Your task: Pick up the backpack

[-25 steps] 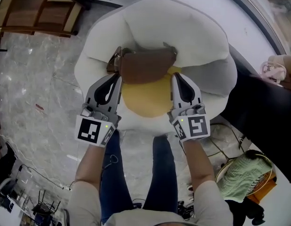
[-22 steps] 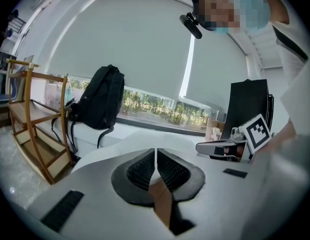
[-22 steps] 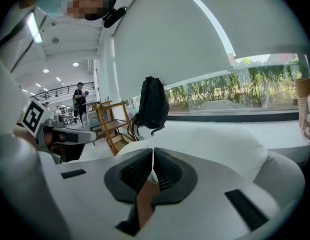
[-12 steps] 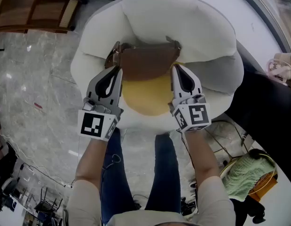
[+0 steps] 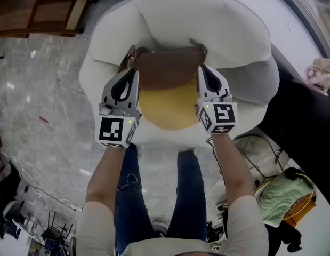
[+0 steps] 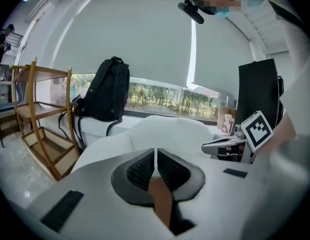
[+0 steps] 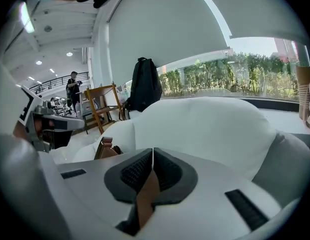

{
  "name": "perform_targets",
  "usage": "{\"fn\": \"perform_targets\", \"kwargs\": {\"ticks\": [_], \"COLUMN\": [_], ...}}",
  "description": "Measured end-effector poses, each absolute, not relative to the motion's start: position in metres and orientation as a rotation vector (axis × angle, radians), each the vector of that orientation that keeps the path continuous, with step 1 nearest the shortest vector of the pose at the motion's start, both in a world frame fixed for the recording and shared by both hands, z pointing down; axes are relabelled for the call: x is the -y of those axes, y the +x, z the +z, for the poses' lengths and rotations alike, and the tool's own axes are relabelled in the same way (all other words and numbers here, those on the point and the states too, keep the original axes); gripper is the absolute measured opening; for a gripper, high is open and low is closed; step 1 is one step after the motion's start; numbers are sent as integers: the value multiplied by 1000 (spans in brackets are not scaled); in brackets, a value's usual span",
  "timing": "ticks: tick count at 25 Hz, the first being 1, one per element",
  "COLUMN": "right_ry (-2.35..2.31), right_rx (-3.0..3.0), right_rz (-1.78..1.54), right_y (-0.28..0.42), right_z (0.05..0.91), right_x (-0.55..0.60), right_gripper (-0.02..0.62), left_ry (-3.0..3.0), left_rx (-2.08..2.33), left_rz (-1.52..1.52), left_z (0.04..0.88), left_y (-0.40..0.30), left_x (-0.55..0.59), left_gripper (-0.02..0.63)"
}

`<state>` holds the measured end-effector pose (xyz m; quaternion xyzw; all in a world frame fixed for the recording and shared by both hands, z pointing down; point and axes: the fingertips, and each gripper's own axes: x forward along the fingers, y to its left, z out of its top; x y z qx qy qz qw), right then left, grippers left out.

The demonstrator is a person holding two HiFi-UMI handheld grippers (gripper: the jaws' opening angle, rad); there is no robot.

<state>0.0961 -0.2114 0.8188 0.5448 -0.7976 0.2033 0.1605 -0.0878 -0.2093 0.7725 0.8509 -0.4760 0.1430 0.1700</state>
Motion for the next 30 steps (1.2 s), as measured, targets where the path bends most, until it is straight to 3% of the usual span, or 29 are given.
{"fn": "perform_targets", "kwargs": {"ticks": [23, 24, 25, 26, 28, 30], "right_ry": [1435, 1440, 1443, 1440, 1415, 1398], "right_rx": [2118, 2117, 2120, 2123, 2128, 2131], "right_rz": [649, 665, 686, 704, 706, 697], "right_y": [116, 116, 116, 115, 114, 114], "right_z": [903, 905, 908, 910, 914, 917], "right_x": [230, 231, 231, 232, 233, 236], "right_gripper": [39, 77, 199, 258, 265, 280], "left_ry": [2207, 2201, 2192, 2179, 2139, 2111], "left_rx": [1300, 1302, 1306, 1311, 1319, 1313], "left_rz": [572, 584, 593, 595, 584, 579], "left_z": [855, 857, 860, 862, 868, 873], "left_y": [-94, -95, -96, -98, -100, -101], "left_x": [204, 204, 204, 205, 207, 208], "left_gripper": [44, 44, 46, 61, 198, 234]}}
